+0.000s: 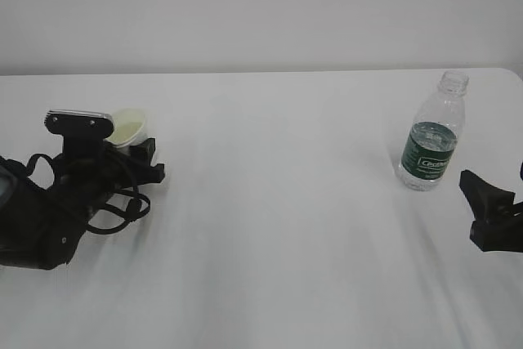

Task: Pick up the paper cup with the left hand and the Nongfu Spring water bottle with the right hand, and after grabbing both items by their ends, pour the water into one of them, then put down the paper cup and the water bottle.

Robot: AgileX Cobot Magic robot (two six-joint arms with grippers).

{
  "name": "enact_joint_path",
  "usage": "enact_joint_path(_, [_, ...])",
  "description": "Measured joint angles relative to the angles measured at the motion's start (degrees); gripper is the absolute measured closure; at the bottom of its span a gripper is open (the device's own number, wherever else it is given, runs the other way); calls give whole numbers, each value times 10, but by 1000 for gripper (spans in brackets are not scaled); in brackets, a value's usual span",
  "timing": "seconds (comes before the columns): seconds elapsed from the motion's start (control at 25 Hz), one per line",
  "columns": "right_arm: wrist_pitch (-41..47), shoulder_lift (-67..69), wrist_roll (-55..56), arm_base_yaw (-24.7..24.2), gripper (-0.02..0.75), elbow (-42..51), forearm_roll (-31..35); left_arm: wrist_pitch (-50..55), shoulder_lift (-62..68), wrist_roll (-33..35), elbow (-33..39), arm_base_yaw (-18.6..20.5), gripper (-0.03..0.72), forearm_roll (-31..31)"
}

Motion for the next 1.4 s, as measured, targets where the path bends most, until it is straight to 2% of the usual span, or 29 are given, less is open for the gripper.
enact_joint_path(0.8, [0,0,0,0,148,0,0,0,9,0,-17,0,265,-5])
enact_joint_path(1.4, [0,0,0,0,148,0,-1,-8,9,0,-17,0,98,0])
